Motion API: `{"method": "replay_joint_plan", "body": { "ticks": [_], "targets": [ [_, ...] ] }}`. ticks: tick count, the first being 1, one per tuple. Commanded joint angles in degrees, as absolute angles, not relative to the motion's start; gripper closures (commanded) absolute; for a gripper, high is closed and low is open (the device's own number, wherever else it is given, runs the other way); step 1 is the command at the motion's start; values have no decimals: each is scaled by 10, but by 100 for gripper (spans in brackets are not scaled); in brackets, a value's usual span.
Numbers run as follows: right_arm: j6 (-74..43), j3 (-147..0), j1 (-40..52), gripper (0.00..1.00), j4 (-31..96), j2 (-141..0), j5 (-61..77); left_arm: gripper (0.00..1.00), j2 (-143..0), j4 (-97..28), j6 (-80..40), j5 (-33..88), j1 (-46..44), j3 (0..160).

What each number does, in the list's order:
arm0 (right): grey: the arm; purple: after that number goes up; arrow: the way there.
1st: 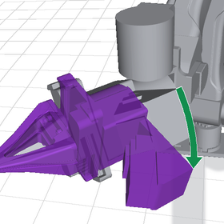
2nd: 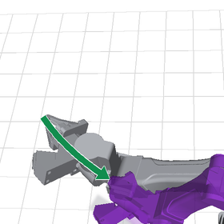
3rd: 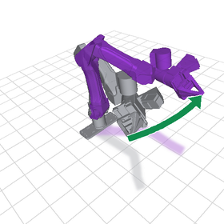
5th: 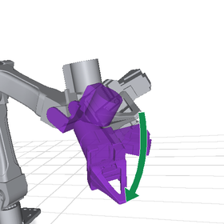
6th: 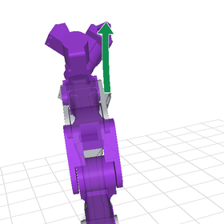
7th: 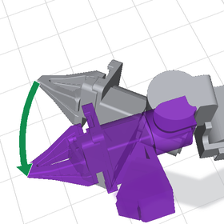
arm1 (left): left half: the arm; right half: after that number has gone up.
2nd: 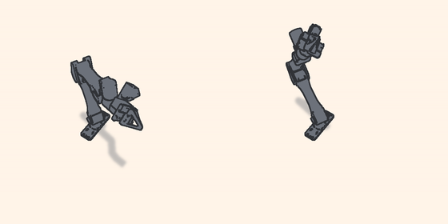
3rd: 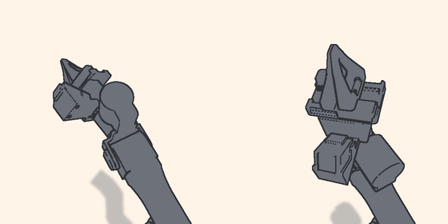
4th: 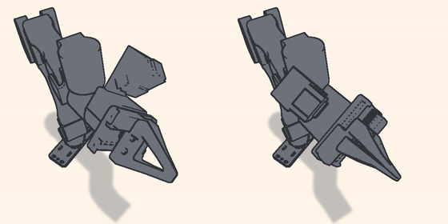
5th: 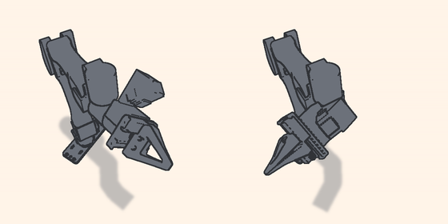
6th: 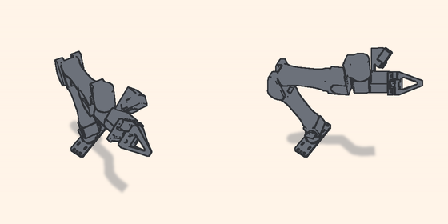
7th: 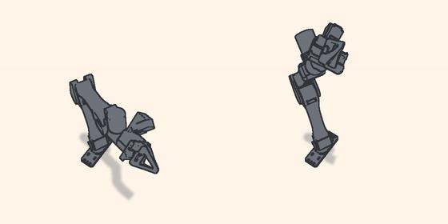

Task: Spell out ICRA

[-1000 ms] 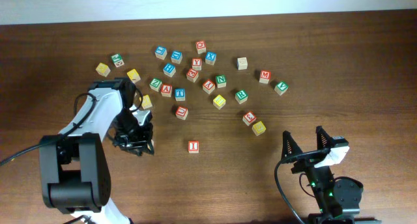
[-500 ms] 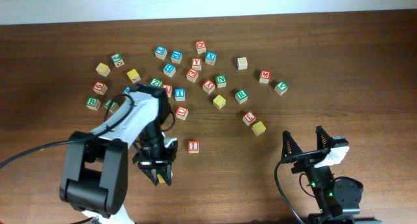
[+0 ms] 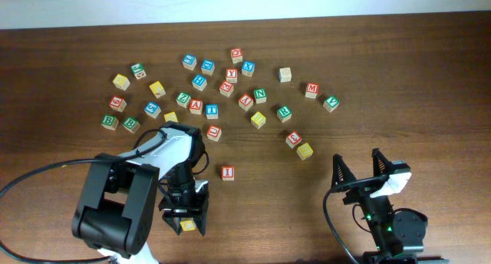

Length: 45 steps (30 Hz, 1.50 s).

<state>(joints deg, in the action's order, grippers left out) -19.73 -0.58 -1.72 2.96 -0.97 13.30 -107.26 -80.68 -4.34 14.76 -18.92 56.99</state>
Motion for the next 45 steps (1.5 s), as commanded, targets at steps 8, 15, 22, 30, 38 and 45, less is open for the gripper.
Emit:
{"method": "replay_joint_plan", "body": {
  "ticks": [8, 15, 22, 30, 38, 45],
  "targets": [
    [-198, -3, -15, 2, 33, -7, 128, 42, -1072, -808, -46, 157, -190, 571],
    [-198, -3, -15, 2, 33, -7, 128, 42, -1070, -888, -45, 156, -190, 736],
    [-198, -3, -15, 2, 33, -7, 128, 39, -992, -965, -55, 102, -168, 965],
    [-196, -3, -15, 2, 33, -7, 105, 0, -814, -914, -185, 19, 90, 987],
    [-549, -3, -15, 1, -38, -7, 366, 1, -813, -914, -196, 12, 124, 987],
    [-604, -93, -15, 2, -248, -23, 459, 1, -813, -910, -304, 25, 174, 987]
  ]
}}
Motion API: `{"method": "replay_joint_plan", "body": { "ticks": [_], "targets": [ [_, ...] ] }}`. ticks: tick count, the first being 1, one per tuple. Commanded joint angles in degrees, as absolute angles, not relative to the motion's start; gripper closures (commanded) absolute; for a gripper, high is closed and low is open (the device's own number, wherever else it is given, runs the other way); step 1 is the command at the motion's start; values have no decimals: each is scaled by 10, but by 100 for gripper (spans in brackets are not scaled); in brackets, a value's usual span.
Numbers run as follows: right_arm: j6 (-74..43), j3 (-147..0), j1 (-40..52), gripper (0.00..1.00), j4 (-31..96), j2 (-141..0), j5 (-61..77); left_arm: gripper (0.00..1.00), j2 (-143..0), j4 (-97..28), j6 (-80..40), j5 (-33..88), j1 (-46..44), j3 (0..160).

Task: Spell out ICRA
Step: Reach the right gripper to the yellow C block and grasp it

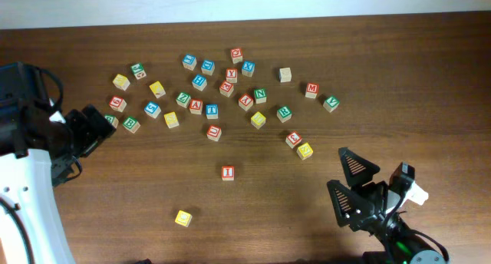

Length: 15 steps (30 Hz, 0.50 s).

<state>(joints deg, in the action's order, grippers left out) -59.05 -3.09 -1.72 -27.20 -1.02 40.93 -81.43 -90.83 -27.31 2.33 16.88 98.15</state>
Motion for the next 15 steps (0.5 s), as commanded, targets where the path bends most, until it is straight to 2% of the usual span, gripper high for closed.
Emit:
{"method": "replay_joint_plan", "body": {
  "ticks": [1, 4, 7, 9, 12, 15],
  "targets": [
    [-567, -133, -15, 2, -216, -48, 485, 1, -813, -908, -304, 37, 175, 987],
    [-467, -247, -15, 2, -144, -163, 587, 1, -813, -884, -325, 121, 204, 987],
    [-418, -389, -14, 2, -137, -351, 729, 1, -813, -875, -325, 114, 250, 987],
    [-406, -460, -11, 2, -137, -443, 768, 1, -813, -893, -325, 91, 267, 987],
    [-394, -541, 41, 2, -143, -555, 737, 0, -813, -900, -325, 48, 269, 987],
    [-393, -573, 114, 2, -143, -645, 600, 1, -813, -900, -325, 34, 269, 987]
  ]
}}
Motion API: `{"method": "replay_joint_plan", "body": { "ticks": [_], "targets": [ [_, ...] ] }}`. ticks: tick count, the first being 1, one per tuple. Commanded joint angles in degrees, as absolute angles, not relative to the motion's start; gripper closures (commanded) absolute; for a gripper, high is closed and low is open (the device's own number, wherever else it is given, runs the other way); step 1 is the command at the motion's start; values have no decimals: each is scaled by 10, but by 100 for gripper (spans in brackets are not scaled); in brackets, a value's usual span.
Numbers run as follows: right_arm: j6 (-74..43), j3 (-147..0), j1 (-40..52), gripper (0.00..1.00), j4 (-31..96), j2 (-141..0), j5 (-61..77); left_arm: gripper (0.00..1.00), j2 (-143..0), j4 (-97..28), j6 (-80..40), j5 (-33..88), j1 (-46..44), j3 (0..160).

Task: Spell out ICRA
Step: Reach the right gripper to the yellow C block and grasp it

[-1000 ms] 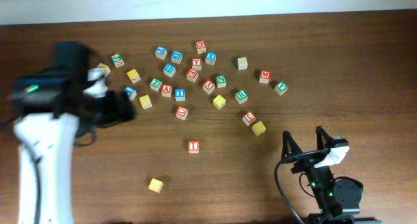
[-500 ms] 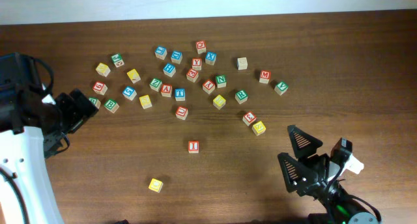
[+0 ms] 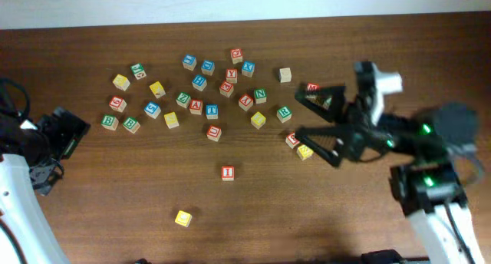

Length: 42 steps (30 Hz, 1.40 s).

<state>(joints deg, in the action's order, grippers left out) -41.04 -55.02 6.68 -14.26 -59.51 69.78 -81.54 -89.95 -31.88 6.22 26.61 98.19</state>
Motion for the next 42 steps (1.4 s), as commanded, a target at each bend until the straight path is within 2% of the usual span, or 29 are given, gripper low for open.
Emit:
{"method": "replay_joint_plan", "body": {
  "ticks": [1, 3, 5, 6, 8, 10, 12, 18, 19, 20, 21, 22, 33, 37, 40, 42],
  "targets": [
    [-391, -580, 142, 2, -143, -673, 554, 1, -813, -900, -325, 34, 269, 987],
    [-361, -597, 193, 2, -132, -715, 524, 1, -813, -901, -325, 34, 269, 987],
    [-309, -626, 240, 2, -54, -747, 491, 1, -813, -901, -325, 34, 269, 987],
    [-269, -649, 266, 2, 11, -761, 461, 1, -813, -901, -325, 34, 269, 987],
    [-162, -727, 341, 2, 217, -795, 315, 1, -813, -901, -325, 34, 269, 987],
    [-133, -771, 407, 2, 322, -817, 215, 1, -813, -901, -325, 34, 269, 987],
    [-133, -775, 467, 2, 367, -833, 166, 1, -813, -900, -325, 34, 269, 987],
    [-135, -770, 604, 0, 362, -954, 178, 1, -813, -901, -325, 34, 269, 987],
    [-135, -770, 613, 12, 353, -967, 177, 1, -813, -901, -325, 34, 269, 987],
    [-153, -770, 623, 20, 334, -987, 177, 1, -813, -900, -325, 34, 269, 987],
    [-173, -770, 628, 12, 321, -1003, 178, 1, -813, -901, -325, 34, 269, 987],
    [-181, -770, 632, 11, 315, -1017, 178, 1, -813, -900, -325, 34, 269, 987],
    [-185, -770, 649, 8, 312, -1066, 170, 1, -813, -901, -325, 34, 269, 987],
    [-185, -770, 666, 10, 312, -1103, 102, 1, -813, -901, -325, 34, 269, 987],
    [-184, -770, 678, 20, 312, -1127, 65, 1, -813, -901, -325, 34, 269, 987],
    [-182, -770, 691, 22, 302, -1135, 39, 1, -813, -901, -325, 34, 269, 987]
  ]
}}
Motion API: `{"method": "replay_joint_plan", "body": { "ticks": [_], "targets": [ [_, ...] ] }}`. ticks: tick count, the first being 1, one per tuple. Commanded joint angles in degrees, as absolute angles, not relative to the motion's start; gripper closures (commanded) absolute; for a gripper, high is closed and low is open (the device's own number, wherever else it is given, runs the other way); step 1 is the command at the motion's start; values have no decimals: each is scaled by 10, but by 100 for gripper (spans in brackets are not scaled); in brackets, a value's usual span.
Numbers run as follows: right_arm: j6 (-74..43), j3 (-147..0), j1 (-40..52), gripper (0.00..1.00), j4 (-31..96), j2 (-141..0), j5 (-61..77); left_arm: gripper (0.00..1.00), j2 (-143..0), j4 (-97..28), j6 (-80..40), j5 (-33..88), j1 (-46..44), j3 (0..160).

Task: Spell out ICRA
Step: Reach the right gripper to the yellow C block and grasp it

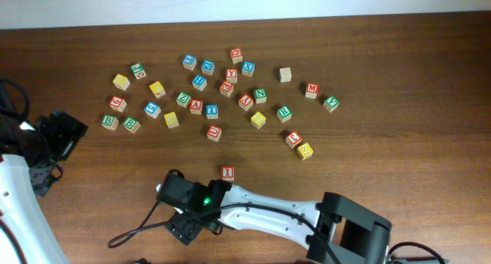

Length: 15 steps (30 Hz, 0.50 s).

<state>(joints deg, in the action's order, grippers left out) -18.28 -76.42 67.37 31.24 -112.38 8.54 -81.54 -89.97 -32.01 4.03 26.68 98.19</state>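
Note:
The red I block [227, 173] sits alone on the table in front of the letter cluster. My right arm [268, 216] reaches left across the near table. Its gripper [184, 222] is low, just left of and nearer than the I block. The arm's own body hides the fingers, so their state does not show. No yellow block shows on the near table; that spot is covered by the right gripper. Several letter blocks lie at the back, among them a red A [196, 107], a green R [284, 111] and a blue block [152, 108]. My left gripper [63, 133] hangs open and empty at the far left.
More blocks are scattered across the back: a yellow one [304, 150] beside a red one [293, 139], a plain block [285, 74], a red M [311, 89]. A black cable [130, 235] trails by the right gripper.
My right arm has moved from the right side, near the red and yellow pair, to the near centre-left. Its gripper now covers the spot where the lone yellow block lay. The left arm has not moved.
First my left gripper stood over a yellow block at the near left, the right arm parked at the near right. Then the left arm was back at the far left, the yellow block lying free. The right arm rose over the right side, and now reaches over the yellow block's spot.

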Motion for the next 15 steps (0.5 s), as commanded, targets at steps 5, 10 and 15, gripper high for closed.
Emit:
{"method": "replay_joint_plan", "body": {
  "ticks": [5, 10, 15],
  "targets": [
    [-183, -770, 710, 28, 295, -1140, -17, 1, -813, -900, -325, 34, 269, 987],
    [-183, -770, 712, 33, 291, -1165, -20, 1, -813, -901, -325, 34, 269, 987],
    [-183, -770, 713, 39, 280, -1175, -20, 1, -813, -900, -325, 34, 269, 987]
  ]
}}
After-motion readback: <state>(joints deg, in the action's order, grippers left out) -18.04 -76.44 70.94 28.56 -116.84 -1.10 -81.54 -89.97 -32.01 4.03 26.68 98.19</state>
